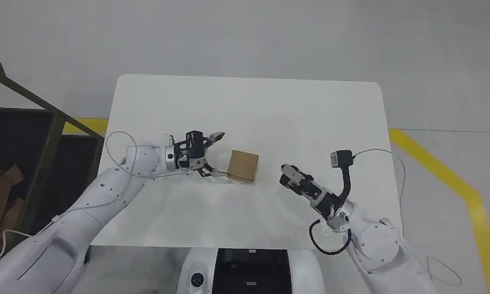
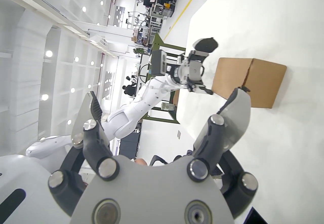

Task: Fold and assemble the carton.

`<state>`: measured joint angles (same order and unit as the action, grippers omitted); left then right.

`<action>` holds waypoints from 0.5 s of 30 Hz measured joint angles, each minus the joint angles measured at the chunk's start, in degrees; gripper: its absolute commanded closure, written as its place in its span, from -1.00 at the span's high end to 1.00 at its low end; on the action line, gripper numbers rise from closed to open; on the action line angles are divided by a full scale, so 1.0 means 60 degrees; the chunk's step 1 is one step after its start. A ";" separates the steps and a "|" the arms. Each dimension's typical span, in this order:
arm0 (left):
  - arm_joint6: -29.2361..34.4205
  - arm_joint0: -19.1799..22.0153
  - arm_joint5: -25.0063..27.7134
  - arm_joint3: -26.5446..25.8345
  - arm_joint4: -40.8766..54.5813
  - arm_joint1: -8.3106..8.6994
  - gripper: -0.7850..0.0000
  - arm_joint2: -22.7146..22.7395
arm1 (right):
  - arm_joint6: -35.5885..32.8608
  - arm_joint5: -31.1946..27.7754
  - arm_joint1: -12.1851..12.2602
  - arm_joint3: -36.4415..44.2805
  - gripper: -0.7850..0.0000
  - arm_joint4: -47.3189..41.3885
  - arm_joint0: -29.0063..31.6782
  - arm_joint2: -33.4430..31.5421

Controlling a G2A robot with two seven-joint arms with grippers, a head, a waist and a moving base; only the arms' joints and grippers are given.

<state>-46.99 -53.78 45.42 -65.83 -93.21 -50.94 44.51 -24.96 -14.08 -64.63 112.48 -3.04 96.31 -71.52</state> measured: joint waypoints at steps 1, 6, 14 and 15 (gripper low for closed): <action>-0.0035 -0.0125 0.0018 -0.0208 0.0006 0.0104 1.00 0.0218 | 0.0074 0.0042 -0.0006 -0.0063 0.95 0.0119 -0.0032 0.0025; -0.0278 -0.1075 0.0354 -0.1462 0.0107 0.0733 1.00 0.1648 | 0.0363 0.0129 -0.0033 -0.0216 1.00 0.0585 -0.0164 0.0161; 0.1117 -0.2853 0.0953 -0.2874 0.1148 0.1471 1.00 0.4107 | 0.0666 -0.0181 -0.0020 -0.0410 1.00 0.1632 -0.0536 -0.0025; 0.1311 -0.3043 0.0962 -0.3012 0.1303 0.1526 1.00 0.4364 | 0.0737 -0.0249 -0.0015 -0.0449 1.00 0.1866 -0.0612 -0.0080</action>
<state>-39.12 -72.04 51.19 -83.90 -85.39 -41.78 70.69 -20.54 -15.57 -64.71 109.79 8.16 92.64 -72.00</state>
